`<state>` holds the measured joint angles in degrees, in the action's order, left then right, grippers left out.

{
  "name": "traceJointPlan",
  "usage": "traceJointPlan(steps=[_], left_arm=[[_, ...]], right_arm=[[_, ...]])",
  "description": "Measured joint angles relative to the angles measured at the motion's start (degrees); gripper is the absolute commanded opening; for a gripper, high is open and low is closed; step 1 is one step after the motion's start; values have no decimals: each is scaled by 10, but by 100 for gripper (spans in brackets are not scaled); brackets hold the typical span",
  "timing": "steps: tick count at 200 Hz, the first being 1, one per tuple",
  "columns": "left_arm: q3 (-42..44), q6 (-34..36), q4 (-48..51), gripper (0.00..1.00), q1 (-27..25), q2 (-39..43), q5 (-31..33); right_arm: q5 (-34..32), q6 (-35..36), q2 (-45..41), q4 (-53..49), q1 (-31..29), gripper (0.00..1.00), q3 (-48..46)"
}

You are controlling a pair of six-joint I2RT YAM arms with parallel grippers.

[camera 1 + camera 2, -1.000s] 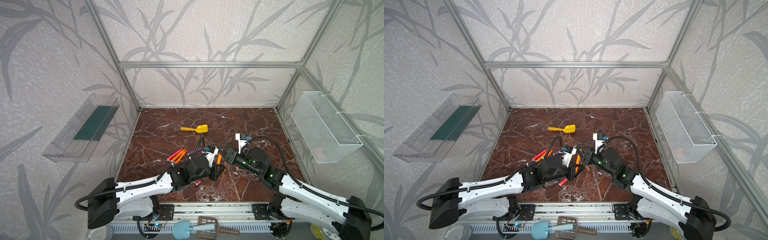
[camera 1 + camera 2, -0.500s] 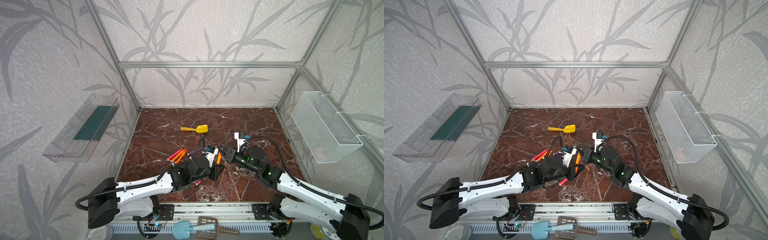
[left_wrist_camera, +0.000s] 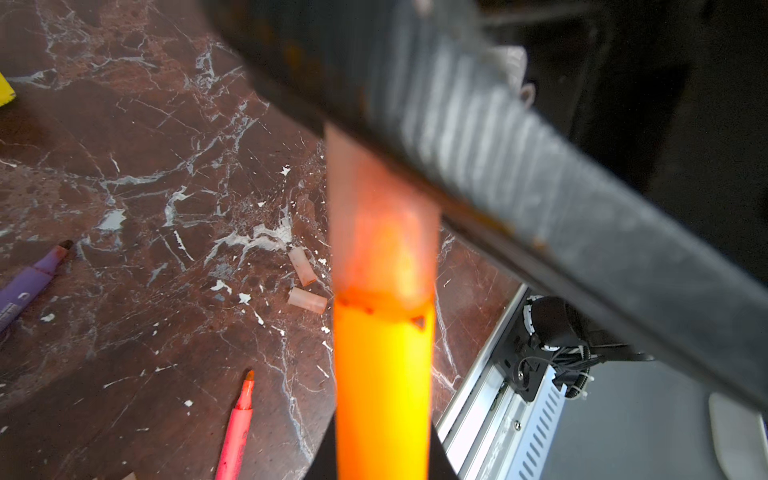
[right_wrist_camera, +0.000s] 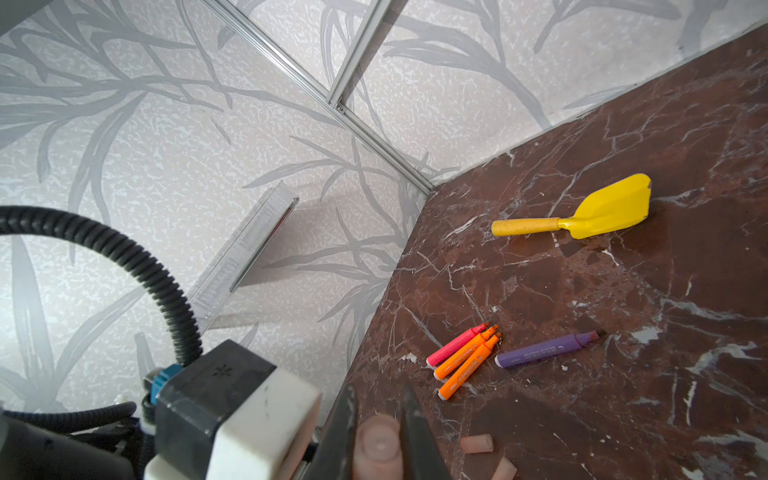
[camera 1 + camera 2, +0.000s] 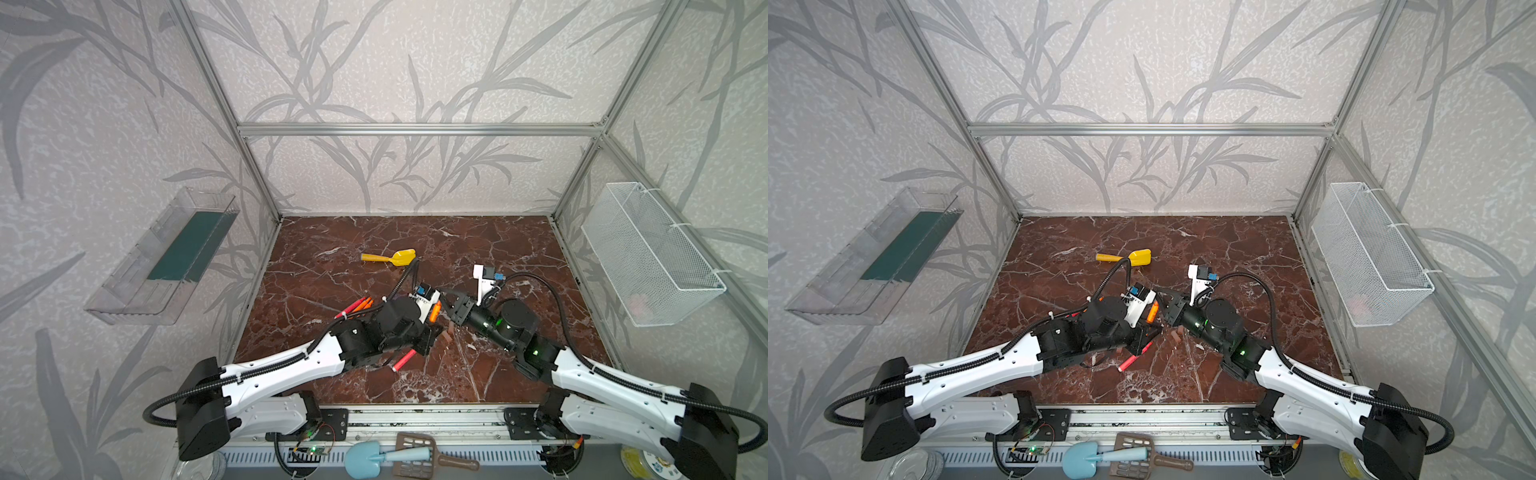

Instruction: Insert the pens into the pen caps

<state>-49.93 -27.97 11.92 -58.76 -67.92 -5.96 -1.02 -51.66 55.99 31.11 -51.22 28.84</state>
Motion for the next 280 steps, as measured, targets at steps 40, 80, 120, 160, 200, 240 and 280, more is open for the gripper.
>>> traceJointPlan(steps=[40, 80, 120, 160, 200, 240, 280], left_arm=[[-14, 35, 40, 0, 14, 0, -29], [-23, 60, 68, 0, 27, 0, -62], [-26, 86, 96, 0, 28, 1, -61], [-34, 109, 125, 0, 28, -7, -21], [-34, 122, 130, 0, 28, -10, -5], [-35, 130, 108, 0, 28, -9, -43], [-15, 122, 59, 0, 26, 8, -106]], right_arm=[[-17, 4, -4, 29, -14, 0, -22], [-51, 7, -10, 38, -41, 0, -32], [-110, -16, -7, 40, -83, 0, -39], [-169, -37, 28, 44, -113, 0, -23], [-186, -42, 41, 51, -120, 0, -22], [-212, -28, -3, 31, -132, 0, -33], [-225, 0, -56, -21, -149, 0, -30]])
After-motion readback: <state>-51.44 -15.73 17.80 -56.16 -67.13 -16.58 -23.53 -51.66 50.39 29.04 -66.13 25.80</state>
